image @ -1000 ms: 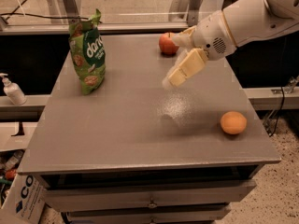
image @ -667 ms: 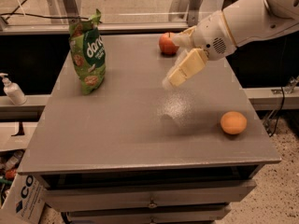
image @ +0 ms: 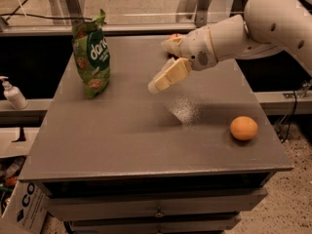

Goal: Pick green rice chip bag

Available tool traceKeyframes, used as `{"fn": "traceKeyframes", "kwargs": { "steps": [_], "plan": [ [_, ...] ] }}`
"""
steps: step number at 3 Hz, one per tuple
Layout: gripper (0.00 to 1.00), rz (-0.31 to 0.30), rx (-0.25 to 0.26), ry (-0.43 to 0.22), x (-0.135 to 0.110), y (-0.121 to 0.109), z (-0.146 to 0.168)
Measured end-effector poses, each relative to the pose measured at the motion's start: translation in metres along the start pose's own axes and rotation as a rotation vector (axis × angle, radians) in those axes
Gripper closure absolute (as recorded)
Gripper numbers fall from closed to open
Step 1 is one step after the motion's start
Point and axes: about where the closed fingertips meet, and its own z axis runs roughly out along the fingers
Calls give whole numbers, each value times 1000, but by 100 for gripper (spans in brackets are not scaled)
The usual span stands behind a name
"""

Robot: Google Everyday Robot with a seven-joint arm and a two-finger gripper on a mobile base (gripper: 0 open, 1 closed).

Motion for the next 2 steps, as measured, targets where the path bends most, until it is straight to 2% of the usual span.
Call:
{"fn": "traceKeyframes", "kwargs": {
  "steps": [1,2],
  "plan": [
    [0,3,-27,-78,-1,-22,34],
    [0,-9,-76,-141,-12,-34,67]
  ]
}}
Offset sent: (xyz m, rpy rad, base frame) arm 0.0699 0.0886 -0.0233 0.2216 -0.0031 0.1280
